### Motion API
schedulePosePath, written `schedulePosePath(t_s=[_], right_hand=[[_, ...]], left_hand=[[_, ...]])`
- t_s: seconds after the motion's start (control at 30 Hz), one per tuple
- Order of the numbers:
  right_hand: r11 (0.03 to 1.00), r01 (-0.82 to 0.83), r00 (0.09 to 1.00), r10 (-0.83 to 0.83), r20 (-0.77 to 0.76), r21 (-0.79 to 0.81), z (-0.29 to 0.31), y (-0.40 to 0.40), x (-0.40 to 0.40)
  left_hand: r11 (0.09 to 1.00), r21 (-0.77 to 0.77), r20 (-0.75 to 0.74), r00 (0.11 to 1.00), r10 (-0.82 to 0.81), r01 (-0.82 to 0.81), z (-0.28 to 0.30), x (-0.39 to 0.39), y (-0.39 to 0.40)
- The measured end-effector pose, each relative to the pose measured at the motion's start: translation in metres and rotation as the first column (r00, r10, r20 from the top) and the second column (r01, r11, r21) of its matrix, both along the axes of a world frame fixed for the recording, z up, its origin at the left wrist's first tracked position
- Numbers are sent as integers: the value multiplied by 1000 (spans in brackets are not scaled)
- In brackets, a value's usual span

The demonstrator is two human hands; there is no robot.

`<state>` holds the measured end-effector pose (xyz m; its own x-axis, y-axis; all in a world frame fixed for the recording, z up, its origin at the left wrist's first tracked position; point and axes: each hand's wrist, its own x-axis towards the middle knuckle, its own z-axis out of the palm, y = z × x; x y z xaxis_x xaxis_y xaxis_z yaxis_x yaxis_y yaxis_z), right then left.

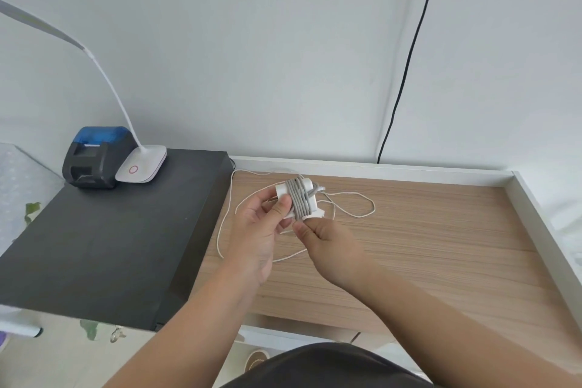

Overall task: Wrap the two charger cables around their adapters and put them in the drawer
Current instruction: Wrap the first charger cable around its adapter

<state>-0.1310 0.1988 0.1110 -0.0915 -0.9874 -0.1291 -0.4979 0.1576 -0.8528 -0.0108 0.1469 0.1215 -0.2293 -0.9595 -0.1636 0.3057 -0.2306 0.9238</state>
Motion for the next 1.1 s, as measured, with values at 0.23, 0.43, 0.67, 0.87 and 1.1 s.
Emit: schedulePosePath(t_s=[0.23,0.43,0.67,0.87,1.1], right_hand=[[1000,-7,997,8,-72,17,12,1,1],[987,-157,963,146,-227,-32,30,3,-5],[942,-295,865,192,-464,-160,60,-4,-26],[881,-325,856,120,-503,-343,63,-11,-35],[858,-190,967,80,-242,-477,53,-10,-41]], left_hand=[[994,84,-23,998,66,-64,0,-1,-6],[994,-96,179,982,63,-47,-1,8,-7],[955,-297,397,911,109,15,-1,19,0],[864,-459,523,849,75,207,1,27,6],[842,-441,541,841,-27,310,15,33,6]])
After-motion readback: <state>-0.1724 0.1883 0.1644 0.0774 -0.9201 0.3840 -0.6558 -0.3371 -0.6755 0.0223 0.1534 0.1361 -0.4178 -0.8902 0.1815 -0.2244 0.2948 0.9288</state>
